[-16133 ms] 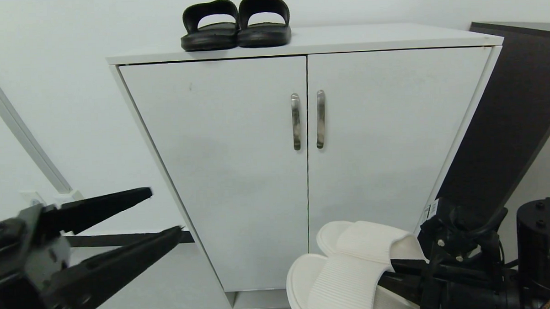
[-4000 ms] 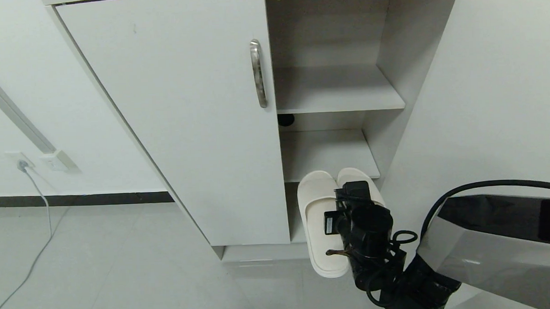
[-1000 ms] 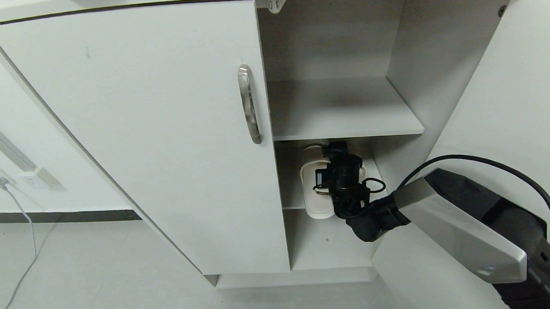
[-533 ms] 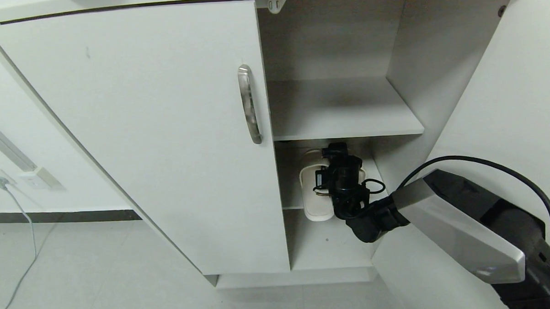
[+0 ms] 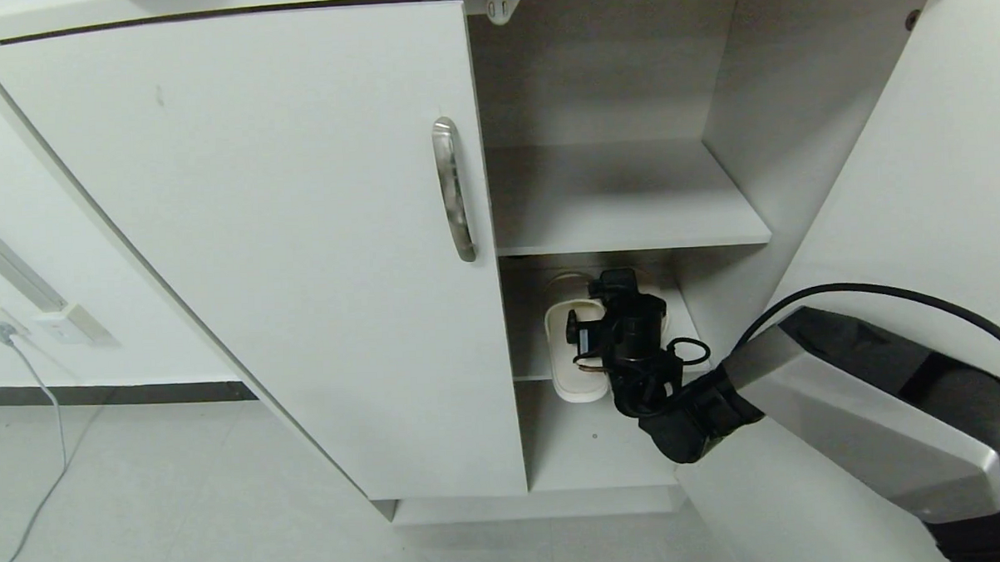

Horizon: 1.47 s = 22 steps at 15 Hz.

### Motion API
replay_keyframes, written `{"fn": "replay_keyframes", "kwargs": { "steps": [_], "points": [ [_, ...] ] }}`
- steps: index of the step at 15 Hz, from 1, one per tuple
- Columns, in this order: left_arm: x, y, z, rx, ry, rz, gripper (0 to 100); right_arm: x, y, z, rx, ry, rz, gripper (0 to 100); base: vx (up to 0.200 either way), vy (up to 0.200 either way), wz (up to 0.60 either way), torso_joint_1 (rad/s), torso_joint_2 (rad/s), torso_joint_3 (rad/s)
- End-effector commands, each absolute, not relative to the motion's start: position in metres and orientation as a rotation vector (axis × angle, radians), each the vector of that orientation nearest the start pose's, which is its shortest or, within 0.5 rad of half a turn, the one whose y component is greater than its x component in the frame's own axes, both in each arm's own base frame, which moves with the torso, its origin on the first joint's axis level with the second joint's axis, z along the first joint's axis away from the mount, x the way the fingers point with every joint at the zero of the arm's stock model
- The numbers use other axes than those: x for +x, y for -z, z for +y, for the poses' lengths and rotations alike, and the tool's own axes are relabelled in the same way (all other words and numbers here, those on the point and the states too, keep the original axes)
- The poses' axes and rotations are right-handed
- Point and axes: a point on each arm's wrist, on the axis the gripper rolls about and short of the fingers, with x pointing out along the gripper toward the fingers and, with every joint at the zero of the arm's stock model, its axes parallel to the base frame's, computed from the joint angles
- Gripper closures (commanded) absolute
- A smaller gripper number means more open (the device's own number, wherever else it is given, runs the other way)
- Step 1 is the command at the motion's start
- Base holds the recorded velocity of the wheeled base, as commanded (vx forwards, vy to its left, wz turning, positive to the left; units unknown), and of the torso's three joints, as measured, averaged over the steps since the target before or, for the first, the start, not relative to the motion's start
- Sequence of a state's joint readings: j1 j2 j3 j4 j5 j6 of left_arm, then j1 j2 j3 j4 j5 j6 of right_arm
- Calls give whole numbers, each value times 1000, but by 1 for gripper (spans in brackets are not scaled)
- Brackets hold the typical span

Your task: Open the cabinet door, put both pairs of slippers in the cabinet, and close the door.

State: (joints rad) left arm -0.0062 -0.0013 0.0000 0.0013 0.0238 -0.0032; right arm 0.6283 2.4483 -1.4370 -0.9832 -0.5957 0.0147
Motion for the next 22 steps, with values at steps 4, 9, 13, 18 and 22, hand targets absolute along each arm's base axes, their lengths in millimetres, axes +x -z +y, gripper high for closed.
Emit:
{"fn": "replay_keyframes", "kwargs": {
  "steps": [4,9,13,18,22],
  "points": [
    [-23,-75,1,3,-17,0,100,343,-112,267,8,-84,8,0,0,0,0,0,0,0],
    [-23,-75,3,2,-103,0,100,283,-96,259,6,-132,4,0,0,0,0,0,0,0],
    [-23,-75,3,-11,-118,-1,100,265,-98,254,-2,-140,-9,0,0,0,0,0,0,0],
    [-23,-75,3,-11,-115,-1,100,260,-97,257,-5,-153,-5,0,-40,0,0,1,0,0],
    [-23,-75,3,-11,-114,-1,100,260,-97,258,-5,-155,-5,0,-200,0,0,1,6,4]
  ]
}}
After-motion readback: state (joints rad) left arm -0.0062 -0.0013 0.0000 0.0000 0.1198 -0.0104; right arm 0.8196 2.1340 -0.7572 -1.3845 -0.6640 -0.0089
